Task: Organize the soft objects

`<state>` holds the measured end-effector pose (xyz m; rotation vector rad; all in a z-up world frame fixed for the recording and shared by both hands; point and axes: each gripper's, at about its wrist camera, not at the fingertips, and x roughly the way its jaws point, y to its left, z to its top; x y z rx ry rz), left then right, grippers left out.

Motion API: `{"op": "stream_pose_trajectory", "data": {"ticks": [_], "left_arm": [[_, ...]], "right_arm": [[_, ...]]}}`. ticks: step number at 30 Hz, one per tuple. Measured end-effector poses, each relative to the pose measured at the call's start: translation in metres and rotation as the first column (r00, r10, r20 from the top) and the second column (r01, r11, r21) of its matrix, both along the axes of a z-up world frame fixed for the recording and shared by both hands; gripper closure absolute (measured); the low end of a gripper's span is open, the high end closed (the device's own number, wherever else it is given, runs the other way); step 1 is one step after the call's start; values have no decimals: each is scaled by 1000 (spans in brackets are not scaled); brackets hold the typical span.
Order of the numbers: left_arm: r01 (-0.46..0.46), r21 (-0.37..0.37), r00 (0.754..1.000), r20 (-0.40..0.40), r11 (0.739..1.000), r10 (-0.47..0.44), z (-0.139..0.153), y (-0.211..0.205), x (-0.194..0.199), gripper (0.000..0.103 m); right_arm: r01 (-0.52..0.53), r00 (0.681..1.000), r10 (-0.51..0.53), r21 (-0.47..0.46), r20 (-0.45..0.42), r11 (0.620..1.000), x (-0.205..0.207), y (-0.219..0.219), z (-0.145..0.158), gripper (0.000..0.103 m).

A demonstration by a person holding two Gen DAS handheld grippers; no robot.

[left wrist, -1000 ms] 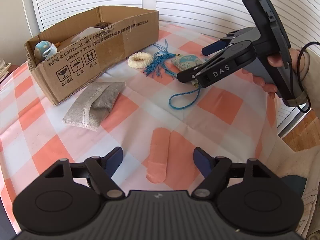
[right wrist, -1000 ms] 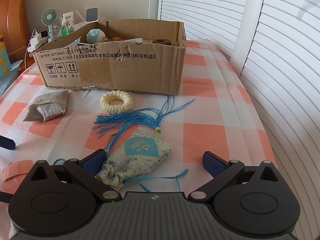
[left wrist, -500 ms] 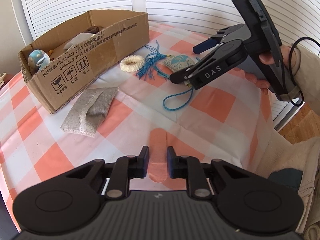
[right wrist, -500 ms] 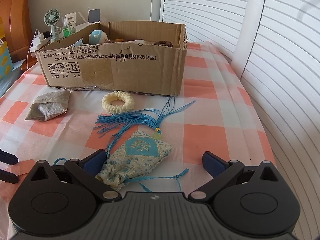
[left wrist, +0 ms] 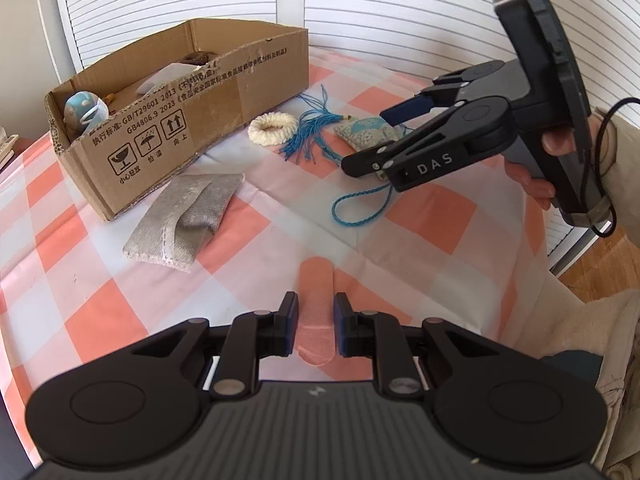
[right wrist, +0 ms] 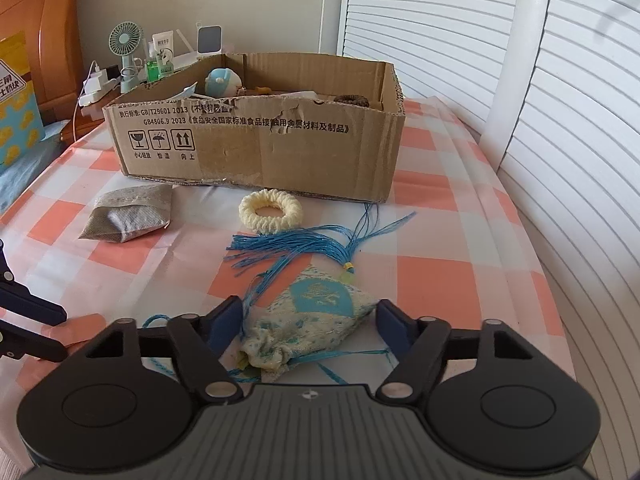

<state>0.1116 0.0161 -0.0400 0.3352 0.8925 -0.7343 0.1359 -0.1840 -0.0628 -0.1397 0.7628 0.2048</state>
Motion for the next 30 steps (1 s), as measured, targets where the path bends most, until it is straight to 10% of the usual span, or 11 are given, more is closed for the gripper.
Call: {"op": "stream_pose_trajectory", "data": {"ticks": [7,30], "left_arm": [[-11,7,1000,8,1000,11,2,1,-2,86],[-41,1,996,85,999,41,49,7,-16,86]], "right_arm": [[3,1000,-3,3,1,1000,-6,-5,6,59],[-146,979,147,-21,139,989,-36,-16,85,60]]}}
